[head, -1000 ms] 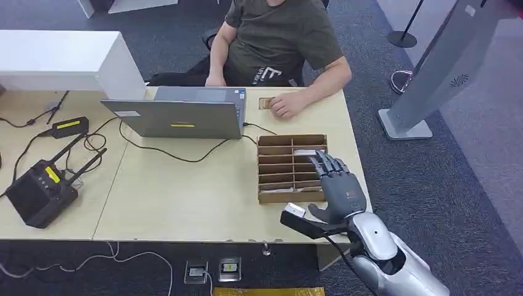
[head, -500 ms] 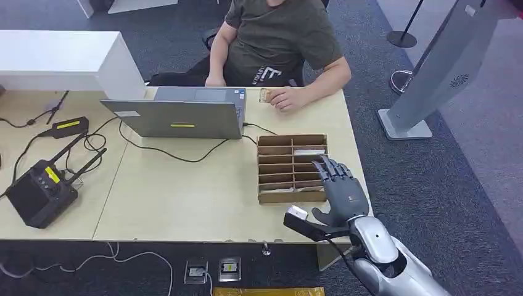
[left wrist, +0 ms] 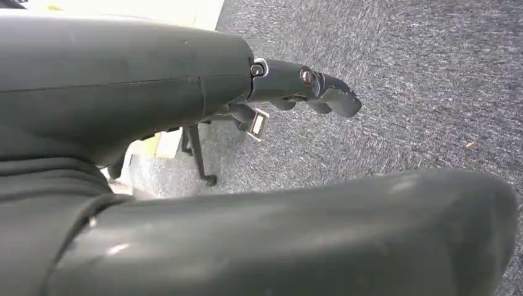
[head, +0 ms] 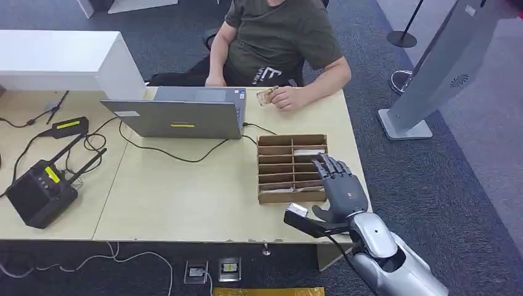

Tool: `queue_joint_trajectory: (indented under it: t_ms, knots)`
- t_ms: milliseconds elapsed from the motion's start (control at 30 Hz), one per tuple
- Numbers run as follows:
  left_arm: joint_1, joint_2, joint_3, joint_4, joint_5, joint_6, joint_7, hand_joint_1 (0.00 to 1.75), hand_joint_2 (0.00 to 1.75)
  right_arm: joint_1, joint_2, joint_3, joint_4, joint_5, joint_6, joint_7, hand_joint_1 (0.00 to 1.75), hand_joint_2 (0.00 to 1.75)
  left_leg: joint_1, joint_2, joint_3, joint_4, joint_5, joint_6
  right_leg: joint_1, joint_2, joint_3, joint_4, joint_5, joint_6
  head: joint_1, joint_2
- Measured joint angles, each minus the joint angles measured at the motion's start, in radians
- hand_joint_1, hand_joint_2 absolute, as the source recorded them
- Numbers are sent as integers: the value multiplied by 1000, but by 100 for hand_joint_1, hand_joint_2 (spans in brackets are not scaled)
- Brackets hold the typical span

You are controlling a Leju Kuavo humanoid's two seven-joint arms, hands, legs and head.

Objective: Pass the card to the sensor for recognition and then transmit it.

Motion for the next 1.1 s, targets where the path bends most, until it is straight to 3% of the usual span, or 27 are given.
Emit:
queue_joint_trajectory:
  t_ms: [1100]
  knots:
    - [0, 6, 0, 0, -17, -31, 0, 0, 0, -12, 27, -25, 56, 17, 7, 8, 0, 175, 0, 0, 0, 0, 0, 0, 0, 0, 0, 0, 0, 0, 0, 0]
